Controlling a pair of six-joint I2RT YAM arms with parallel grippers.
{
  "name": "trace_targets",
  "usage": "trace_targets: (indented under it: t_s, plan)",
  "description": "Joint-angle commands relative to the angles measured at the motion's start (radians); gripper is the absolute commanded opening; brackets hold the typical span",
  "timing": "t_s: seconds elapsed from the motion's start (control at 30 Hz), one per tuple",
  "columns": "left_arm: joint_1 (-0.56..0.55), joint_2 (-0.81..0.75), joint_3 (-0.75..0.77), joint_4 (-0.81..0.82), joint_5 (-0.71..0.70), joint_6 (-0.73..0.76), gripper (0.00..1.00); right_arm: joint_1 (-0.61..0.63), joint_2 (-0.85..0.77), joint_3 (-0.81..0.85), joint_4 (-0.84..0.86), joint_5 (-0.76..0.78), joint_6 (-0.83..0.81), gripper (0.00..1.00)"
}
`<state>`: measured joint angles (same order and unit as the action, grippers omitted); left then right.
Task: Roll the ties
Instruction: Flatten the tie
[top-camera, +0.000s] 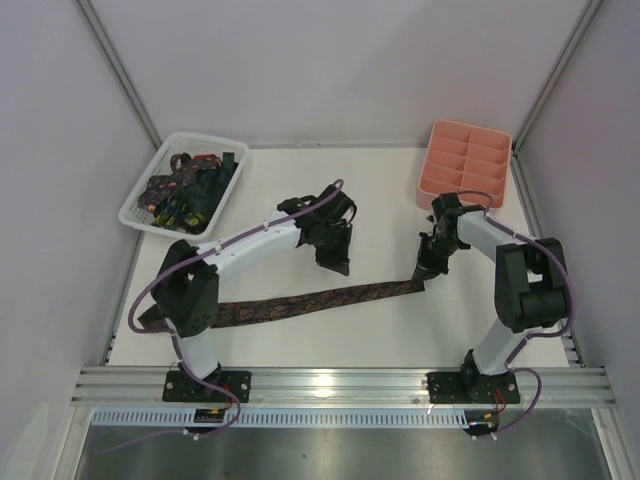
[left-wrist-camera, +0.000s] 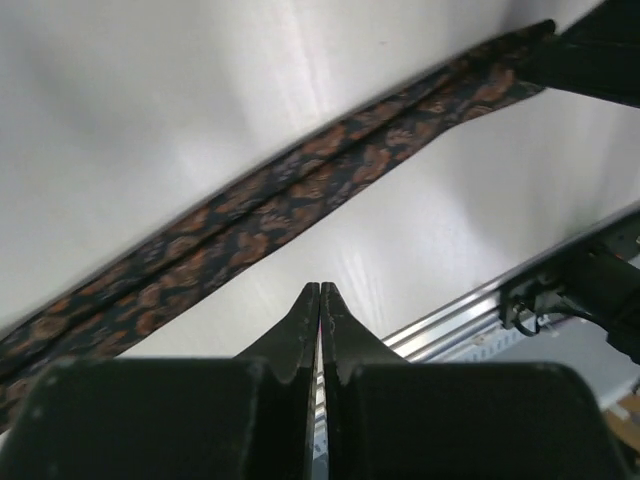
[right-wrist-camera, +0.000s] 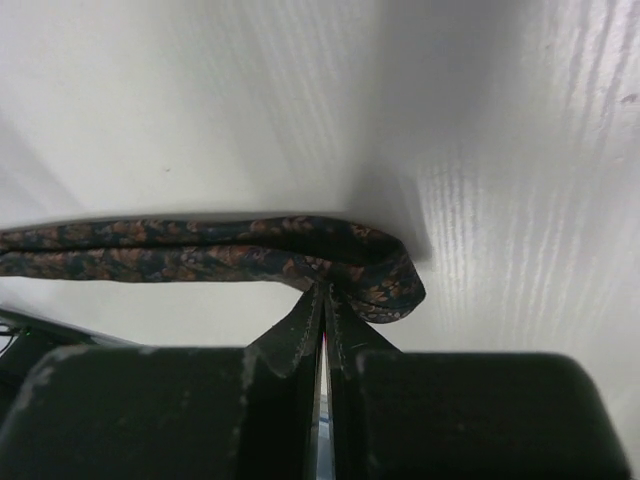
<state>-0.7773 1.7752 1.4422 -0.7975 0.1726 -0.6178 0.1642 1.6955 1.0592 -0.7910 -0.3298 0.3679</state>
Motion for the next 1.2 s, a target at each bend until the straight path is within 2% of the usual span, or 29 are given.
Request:
trace_targets:
  t_s: [0.0, 0.17, 0.3, 0.43, 0.53, 0.6, 0.7, 0.8, 0.83, 0.87, 0.93, 0.97, 1.1, 1.17]
  plan:
    - [-0.031, 0.105, 0.062, 0.052, 0.151, 0.007, 0.04, -0.009, 0.035, 0.025, 0.033, 0.072, -0.027, 0.05]
    - [-0.051, 0.22, 0.168, 0.067, 0.208, -0.017, 0.02, -0.015, 0.079, 0.028, 0.053, 0.103, -0.012, 0.04]
    - [-0.056, 0.302, 0.23, 0.073, 0.234, -0.037, 0.01, -0.018, 0.02, 0.024, 0.093, 0.071, 0.006, 0.05]
    - [-0.065, 0.337, 0.277, 0.087, 0.265, -0.062, 0.0, -0.049, -0.048, 0.045, 0.067, 0.049, 0.011, 0.13]
    - [-0.073, 0.331, 0.285, 0.066, 0.24, -0.063, 0.0, -0.089, -0.082, 0.05, 0.03, 0.035, -0.004, 0.14]
    - [-0.082, 0.319, 0.288, 0.011, 0.148, -0.056, 0.01, -0.097, -0.1, 0.047, 0.001, 0.023, -0.014, 0.16]
    - [-0.073, 0.285, 0.293, -0.022, 0.001, -0.028, 0.01, -0.066, -0.138, 0.024, -0.011, -0.015, 0.034, 0.13]
    - [-0.021, 0.268, 0.304, -0.037, -0.027, 0.026, 0.01, 0.075, -0.204, -0.073, 0.079, -0.009, 0.162, 0.1]
    - [-0.001, 0.268, 0.313, -0.049, -0.007, 0.048, 0.0, 0.125, -0.256, -0.099, 0.122, 0.007, 0.213, 0.05]
    - [0.019, 0.277, 0.316, -0.066, 0.016, 0.058, 0.0, 0.238, -0.278, -0.154, 0.204, 0.067, 0.261, 0.01]
    - [0.078, 0.277, 0.316, -0.135, 0.015, 0.088, 0.0, 0.332, -0.316, -0.2, 0.294, 0.141, 0.389, 0.0]
    - [0.107, 0.27, 0.308, -0.149, 0.015, 0.105, 0.01, 0.424, -0.319, -0.234, 0.356, 0.171, 0.423, 0.0]
    - [0.153, 0.271, 0.236, -0.152, 0.04, 0.161, 0.0, 0.602, -0.28, -0.271, 0.463, 0.317, 0.575, 0.0]
    - [0.158, 0.276, 0.218, -0.143, 0.045, 0.177, 0.01, 0.65, -0.241, -0.281, 0.508, 0.403, 0.646, 0.0]
